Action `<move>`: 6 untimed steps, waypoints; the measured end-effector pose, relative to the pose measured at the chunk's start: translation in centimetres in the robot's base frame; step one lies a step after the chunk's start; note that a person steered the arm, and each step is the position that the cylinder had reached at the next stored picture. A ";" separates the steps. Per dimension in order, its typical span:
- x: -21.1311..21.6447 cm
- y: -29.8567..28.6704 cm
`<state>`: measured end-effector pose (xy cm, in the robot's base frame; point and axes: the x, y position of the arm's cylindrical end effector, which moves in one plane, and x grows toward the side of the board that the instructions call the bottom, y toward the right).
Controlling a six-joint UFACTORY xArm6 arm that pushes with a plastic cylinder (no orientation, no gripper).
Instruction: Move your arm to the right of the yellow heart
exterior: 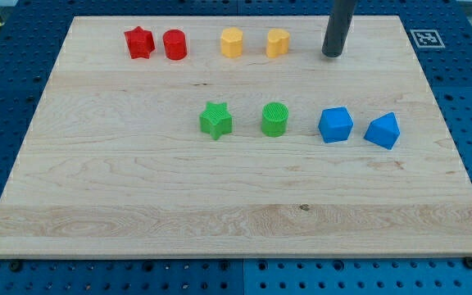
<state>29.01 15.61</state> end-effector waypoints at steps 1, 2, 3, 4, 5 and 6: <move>0.0 -0.3; 0.1 -0.5; 0.8 -0.7; 1.8 -2.1; 1.8 -3.4; 1.8 -3.4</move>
